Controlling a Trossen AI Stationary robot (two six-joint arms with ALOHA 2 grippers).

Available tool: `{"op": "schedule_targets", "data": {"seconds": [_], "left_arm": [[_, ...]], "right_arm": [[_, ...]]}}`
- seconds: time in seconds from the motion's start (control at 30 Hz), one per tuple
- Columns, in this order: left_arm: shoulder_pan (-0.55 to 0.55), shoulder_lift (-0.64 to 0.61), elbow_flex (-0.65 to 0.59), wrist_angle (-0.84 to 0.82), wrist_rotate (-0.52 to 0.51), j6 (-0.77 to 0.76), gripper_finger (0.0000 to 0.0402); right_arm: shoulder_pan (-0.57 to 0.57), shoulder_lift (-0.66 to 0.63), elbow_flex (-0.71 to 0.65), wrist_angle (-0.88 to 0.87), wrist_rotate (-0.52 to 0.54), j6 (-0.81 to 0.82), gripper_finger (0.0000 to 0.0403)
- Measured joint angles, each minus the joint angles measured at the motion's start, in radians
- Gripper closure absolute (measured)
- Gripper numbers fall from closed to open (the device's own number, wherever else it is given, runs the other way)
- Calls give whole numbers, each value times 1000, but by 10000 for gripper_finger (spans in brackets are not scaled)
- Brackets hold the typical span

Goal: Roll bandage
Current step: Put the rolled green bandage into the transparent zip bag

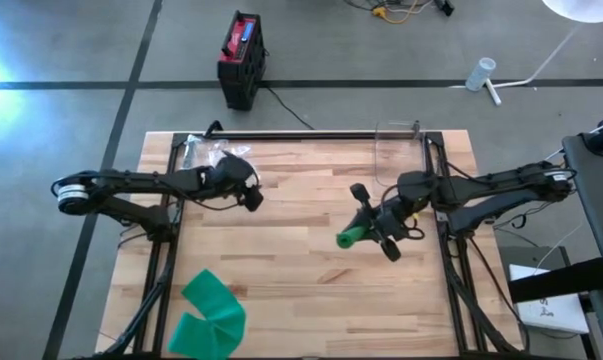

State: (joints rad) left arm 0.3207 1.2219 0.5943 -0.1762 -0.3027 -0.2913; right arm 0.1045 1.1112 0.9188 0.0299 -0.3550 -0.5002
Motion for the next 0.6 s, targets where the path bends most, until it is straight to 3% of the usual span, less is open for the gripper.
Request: {"op": "schedule_targets", "data": {"seconds": [0.33,0.5,0.6], "left_arm": [[195,144,-17,2,-57,-86,177],[215,260,-17,79,-28,-27,205],[214,324,4,105,15,-29,244]], "right_arm": [[-58,30,-10,7,24,35,351],[-75,48,-18,13,26,45,351],[-81,49,-22,6,26,48,352]]}}
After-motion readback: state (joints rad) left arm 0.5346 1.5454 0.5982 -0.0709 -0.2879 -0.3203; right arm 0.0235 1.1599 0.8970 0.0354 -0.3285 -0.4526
